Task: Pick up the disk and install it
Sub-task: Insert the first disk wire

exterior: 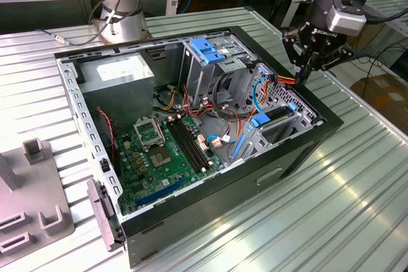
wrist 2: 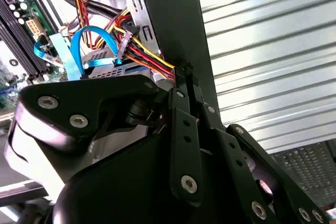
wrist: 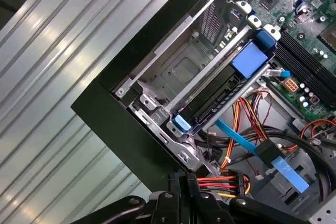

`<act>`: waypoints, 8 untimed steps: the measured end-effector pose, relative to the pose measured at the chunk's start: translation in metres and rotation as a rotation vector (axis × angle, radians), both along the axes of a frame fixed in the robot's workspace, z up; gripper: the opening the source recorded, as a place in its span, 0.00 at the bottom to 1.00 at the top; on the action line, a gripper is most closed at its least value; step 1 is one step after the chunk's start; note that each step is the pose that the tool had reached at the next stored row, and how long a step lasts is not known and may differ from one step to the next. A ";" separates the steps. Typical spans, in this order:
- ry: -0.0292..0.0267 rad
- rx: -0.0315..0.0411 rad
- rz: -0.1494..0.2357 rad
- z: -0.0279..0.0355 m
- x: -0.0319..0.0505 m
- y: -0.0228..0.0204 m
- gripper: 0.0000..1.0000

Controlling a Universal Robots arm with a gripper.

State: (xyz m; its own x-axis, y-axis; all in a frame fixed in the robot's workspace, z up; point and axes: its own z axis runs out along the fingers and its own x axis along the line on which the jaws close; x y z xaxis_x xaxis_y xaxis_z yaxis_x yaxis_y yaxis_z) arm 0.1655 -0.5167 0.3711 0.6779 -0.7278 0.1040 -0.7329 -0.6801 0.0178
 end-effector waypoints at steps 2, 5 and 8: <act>0.0000 -0.0002 -0.029 0.0000 0.0000 0.0000 0.16; 0.0000 -0.0005 -0.089 0.0000 0.0000 0.0000 0.16; 0.0000 -0.0007 -0.151 0.0000 0.0000 0.0000 0.16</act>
State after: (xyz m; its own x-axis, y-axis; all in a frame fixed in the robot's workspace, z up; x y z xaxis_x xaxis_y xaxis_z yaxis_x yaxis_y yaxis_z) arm 0.1655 -0.5167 0.3710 0.5610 -0.8212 0.1045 -0.8266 -0.5624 0.0182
